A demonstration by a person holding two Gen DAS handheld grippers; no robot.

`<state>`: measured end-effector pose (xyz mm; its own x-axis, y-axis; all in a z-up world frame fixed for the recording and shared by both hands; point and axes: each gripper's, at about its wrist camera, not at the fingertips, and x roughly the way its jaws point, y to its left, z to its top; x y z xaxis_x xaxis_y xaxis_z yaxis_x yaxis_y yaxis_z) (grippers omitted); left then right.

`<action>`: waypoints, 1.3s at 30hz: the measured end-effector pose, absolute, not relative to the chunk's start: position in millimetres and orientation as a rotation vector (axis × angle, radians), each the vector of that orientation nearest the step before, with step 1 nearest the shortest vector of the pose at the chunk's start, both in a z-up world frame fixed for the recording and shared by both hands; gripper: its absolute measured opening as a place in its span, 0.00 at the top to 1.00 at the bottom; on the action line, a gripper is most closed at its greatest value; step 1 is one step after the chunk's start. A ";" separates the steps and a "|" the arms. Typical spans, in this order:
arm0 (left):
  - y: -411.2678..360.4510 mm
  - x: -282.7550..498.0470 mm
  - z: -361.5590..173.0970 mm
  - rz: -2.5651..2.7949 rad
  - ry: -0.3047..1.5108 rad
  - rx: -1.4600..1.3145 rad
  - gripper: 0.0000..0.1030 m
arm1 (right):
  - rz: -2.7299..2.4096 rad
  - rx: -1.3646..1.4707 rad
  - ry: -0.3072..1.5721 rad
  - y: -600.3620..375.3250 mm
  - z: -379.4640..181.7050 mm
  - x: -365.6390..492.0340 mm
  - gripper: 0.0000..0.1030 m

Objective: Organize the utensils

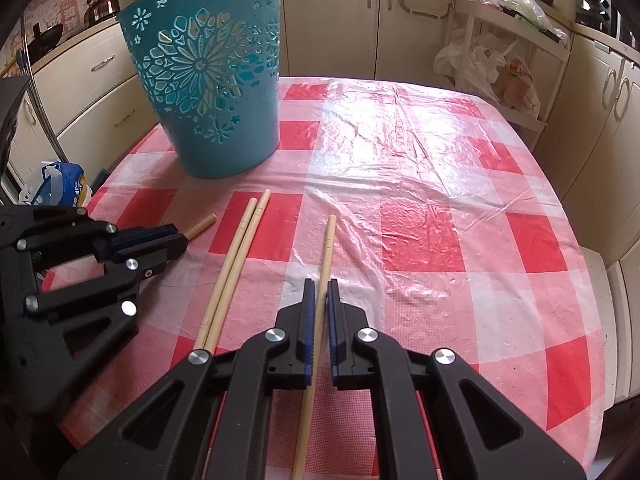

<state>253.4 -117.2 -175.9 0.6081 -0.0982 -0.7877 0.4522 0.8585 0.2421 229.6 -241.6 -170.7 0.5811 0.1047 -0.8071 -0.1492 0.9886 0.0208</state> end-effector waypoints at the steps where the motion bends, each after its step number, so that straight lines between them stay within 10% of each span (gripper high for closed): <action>1: -116.8 252.4 -175.3 -0.337 0.868 0.434 0.96 | 0.150 -0.043 0.939 -243.0 -170.3 229.8 0.94; 25: -40.7 267.3 43.4 -0.407 0.429 -0.060 0.96 | 0.158 0.002 0.941 -247.7 -170.0 230.8 0.95; 39: -57.9 367.2 63.1 -0.302 0.266 -0.159 0.96 | 0.156 -0.003 0.942 -247.5 -169.5 231.1 0.94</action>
<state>367.2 -57.9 63.1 0.9203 -0.3135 -0.2339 0.2721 0.9427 -0.1931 231.1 -247.5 -169.5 0.5775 0.1326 -0.8056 -0.1349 0.9887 0.0660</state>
